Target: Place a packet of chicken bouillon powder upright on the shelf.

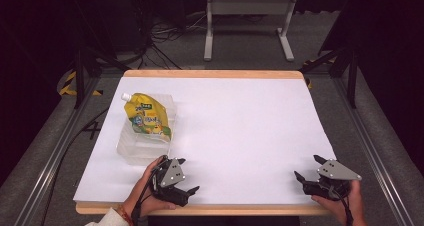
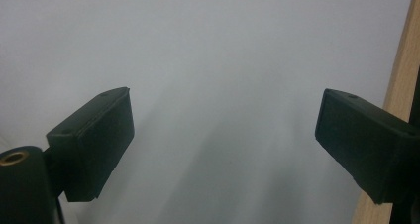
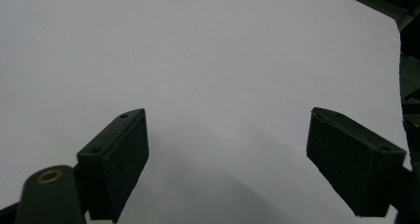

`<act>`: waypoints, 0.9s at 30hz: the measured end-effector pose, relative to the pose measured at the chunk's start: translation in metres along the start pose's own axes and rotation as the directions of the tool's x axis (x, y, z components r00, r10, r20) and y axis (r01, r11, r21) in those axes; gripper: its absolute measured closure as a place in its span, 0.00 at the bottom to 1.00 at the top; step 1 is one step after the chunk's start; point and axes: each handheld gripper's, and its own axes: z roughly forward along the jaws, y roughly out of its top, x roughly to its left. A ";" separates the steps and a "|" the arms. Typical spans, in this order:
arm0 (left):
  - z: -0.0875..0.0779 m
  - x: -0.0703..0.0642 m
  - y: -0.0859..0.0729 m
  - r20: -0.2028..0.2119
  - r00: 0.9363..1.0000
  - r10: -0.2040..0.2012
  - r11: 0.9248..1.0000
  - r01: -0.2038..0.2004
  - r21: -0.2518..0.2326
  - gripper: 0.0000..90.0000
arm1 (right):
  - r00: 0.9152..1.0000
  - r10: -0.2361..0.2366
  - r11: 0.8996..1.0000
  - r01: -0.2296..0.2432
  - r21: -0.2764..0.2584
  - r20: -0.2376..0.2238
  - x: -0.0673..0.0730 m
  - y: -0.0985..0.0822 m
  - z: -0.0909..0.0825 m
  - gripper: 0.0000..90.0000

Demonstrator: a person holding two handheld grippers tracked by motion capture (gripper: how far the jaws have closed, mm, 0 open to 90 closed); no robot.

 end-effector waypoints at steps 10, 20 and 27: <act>0.001 -0.001 0.001 0.006 1.000 0.008 1.000 -0.008 0.008 0.10 | 1.000 0.000 1.000 0.000 -0.001 0.002 0.000 0.000 0.000 0.19; 0.003 -0.002 0.002 0.023 1.000 0.018 1.000 -0.018 0.018 0.10 | 1.000 0.001 1.000 -0.001 0.002 -0.003 0.001 0.000 0.001 0.19; 0.005 -0.003 0.003 0.037 0.999 0.022 0.999 -0.022 0.024 0.10 | 1.000 -0.006 1.000 0.006 0.010 -0.007 0.004 -0.001 0.002 0.19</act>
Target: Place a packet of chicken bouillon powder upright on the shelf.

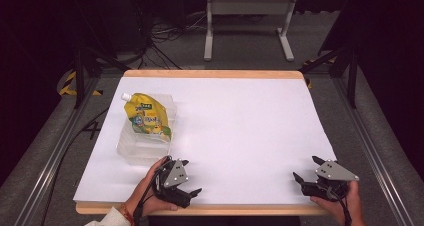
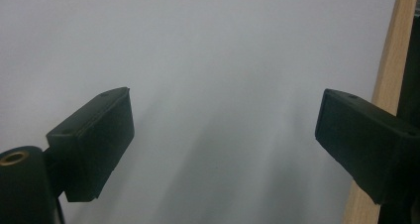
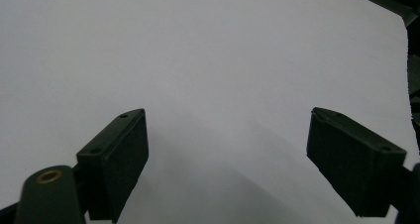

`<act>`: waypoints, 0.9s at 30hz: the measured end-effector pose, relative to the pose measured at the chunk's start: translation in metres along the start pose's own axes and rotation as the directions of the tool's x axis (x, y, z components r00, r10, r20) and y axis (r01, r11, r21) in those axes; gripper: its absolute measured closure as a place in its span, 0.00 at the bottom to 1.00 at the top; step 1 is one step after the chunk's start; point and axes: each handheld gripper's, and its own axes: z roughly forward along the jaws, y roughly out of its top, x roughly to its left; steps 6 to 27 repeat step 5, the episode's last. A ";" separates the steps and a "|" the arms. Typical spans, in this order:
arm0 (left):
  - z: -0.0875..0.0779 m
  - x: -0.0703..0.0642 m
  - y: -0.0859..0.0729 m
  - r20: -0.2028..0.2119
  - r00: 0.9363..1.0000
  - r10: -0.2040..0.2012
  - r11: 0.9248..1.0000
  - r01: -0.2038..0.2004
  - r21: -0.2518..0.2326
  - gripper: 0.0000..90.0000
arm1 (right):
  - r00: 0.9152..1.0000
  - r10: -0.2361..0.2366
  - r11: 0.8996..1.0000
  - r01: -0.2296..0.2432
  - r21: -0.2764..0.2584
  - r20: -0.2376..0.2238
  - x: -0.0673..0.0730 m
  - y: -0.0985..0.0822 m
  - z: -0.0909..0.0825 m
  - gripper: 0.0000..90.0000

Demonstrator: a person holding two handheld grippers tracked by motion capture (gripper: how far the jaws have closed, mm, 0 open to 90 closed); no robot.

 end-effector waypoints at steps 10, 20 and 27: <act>0.001 0.000 0.000 0.004 1.000 0.008 1.000 -0.008 0.010 0.10 | 1.000 0.016 1.000 -0.016 -0.005 -0.015 -0.001 -0.001 0.000 0.19; 0.001 0.000 0.000 0.004 1.000 0.008 1.000 -0.008 0.010 0.10 | 1.000 0.016 1.000 -0.016 -0.005 -0.015 -0.001 -0.001 0.000 0.19; 0.001 0.000 0.000 0.004 1.000 0.008 1.000 -0.008 0.010 0.10 | 1.000 0.016 1.000 -0.016 -0.005 -0.015 -0.001 -0.001 0.000 0.19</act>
